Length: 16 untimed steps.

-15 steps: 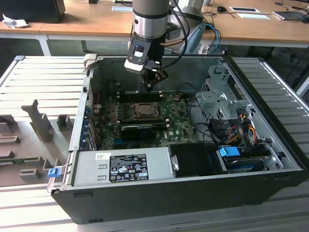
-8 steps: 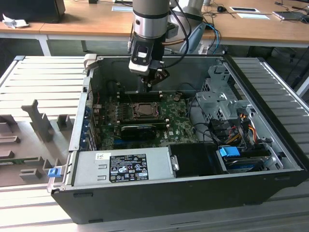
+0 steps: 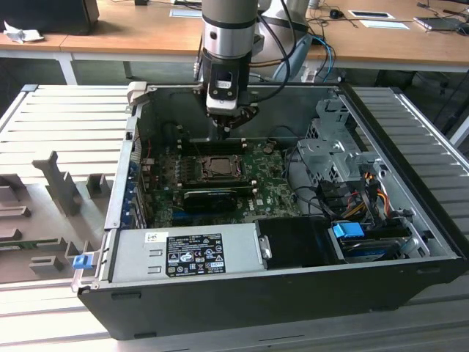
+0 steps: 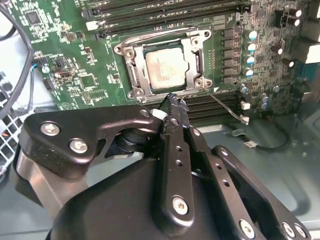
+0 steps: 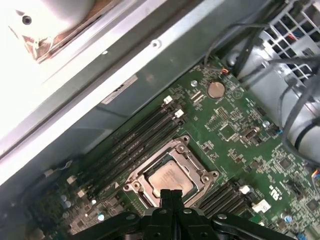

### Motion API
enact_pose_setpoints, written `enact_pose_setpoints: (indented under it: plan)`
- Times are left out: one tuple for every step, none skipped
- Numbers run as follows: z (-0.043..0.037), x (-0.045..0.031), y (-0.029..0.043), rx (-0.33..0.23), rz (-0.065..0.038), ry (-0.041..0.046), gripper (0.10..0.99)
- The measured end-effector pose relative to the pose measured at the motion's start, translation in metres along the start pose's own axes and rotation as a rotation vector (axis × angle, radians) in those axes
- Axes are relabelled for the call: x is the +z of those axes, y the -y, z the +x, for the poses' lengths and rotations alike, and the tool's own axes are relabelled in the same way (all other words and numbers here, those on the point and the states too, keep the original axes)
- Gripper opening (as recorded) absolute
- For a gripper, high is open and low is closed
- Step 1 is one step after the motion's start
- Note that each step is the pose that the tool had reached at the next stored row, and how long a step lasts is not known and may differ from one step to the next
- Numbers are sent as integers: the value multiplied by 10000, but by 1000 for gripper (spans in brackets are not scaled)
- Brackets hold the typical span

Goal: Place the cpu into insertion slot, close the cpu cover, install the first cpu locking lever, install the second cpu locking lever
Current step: 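Install the first cpu locking lever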

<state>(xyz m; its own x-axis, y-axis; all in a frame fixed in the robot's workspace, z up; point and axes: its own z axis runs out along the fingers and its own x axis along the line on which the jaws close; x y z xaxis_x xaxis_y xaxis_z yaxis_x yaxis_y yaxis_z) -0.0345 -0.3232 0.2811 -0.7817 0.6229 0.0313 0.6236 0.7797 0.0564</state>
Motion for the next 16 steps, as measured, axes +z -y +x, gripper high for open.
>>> enact_pose_setpoints:
  plan:
    - [0, 0, 0, -148, 4, -8, 106]
    - [0, 1, 0, -292, 9, -17, 106]
    - [0, 1, 0, -471, 15, -26, 106]
    - [0, 1, 0, -719, 22, -40, 106]
    - [0, 2, 0, -828, 25, -47, 106]
    - [0, 2, 0, -890, 28, -50, 106]
    - [0, 2, 0, -1009, 32, -57, 106]
    - [0, 2, 0, -1076, 34, -61, 106]
    - [0, 2, 0, -1155, 36, -65, 106]
    - [0, 2, 0, -1224, 38, -69, 106]
    - [0, 2, 0, -1303, 41, -74, 106]
    - [-1, 2, -1, -1382, 43, -77, 106]
    - [-1, 2, 0, -1488, 47, -84, 106]
    - [-1, 2, 0, -1547, 48, -87, 106]
    - [-1, 2, 0, -1625, 50, -92, 106]
    - [-1, 2, 0, -1673, 51, -94, 106]
